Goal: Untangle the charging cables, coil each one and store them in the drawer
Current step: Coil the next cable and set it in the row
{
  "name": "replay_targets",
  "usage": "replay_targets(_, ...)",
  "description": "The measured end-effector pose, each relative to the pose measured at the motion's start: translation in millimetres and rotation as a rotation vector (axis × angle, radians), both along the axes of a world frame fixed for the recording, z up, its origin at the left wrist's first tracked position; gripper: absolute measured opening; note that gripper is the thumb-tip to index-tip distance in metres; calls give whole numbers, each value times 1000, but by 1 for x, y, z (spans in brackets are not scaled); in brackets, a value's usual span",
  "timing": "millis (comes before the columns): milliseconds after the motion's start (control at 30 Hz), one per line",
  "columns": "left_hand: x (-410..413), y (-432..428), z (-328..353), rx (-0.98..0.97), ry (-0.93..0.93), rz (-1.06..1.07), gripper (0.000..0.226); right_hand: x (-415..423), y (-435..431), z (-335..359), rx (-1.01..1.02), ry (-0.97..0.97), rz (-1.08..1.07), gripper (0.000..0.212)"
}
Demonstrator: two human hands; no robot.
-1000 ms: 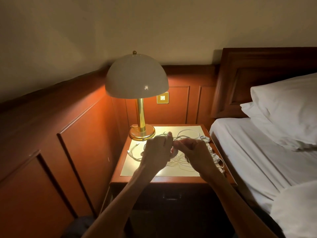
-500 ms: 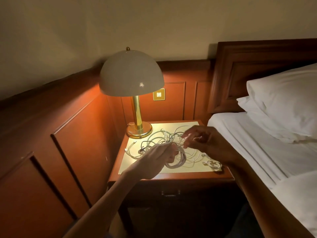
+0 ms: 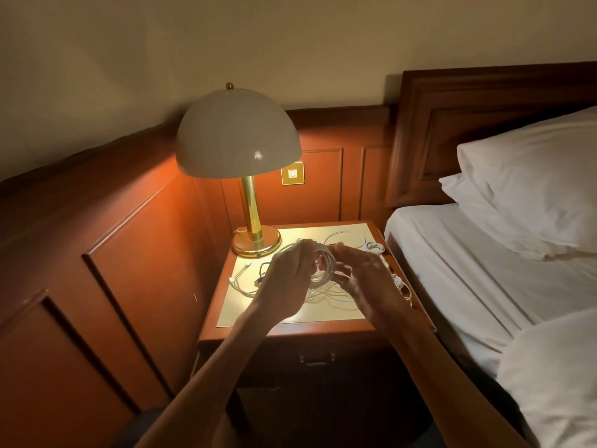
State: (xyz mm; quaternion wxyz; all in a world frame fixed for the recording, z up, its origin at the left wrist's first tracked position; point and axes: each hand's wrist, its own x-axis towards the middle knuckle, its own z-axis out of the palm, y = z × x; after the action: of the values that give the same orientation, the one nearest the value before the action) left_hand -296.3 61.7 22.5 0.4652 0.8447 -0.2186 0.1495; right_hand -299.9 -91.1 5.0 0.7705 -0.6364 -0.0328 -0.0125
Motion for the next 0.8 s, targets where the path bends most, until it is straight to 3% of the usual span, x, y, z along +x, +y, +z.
replay_targets(100, 5, 6, -1, 129, 2, 30, 37, -2, -8, 4, -116, -66, 67, 22)
replay_targets(167, 4, 9, 0, 165, -128, -20, 45, 0, -10, 3, -181, -70, 82, 17)
replay_targets(367, 10, 14, -4, 331, -299, -9, 37, 13, -13, 11, -119, 129, 193, 30)
replay_targets(533, 17, 17, -8, 270, -281, -39, 30, 18, -11, 14, 34, 214, 221, 40)
replay_targets(800, 20, 20, -18, 265, -273, -120, 32, 11, -5, -1, -95, 35, 117, 53)
